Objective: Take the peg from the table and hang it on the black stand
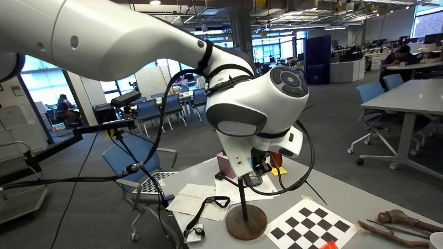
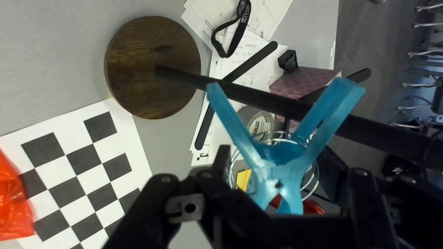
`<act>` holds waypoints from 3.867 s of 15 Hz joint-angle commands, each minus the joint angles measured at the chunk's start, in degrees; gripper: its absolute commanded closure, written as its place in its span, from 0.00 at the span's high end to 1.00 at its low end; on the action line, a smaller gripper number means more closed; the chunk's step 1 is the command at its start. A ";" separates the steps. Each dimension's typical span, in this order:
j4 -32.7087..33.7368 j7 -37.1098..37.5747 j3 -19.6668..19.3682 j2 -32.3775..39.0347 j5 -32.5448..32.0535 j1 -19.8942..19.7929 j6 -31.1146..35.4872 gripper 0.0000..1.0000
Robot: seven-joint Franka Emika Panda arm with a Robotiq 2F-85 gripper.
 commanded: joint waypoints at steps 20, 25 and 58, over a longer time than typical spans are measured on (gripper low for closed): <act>4.51 -5.71 0.30 3.83 3.66 -1.01 -6.52 0.38; 4.70 -6.05 0.32 4.34 3.68 -1.02 -7.90 0.38; 5.02 -6.61 0.83 4.73 3.23 -0.89 -8.02 1.00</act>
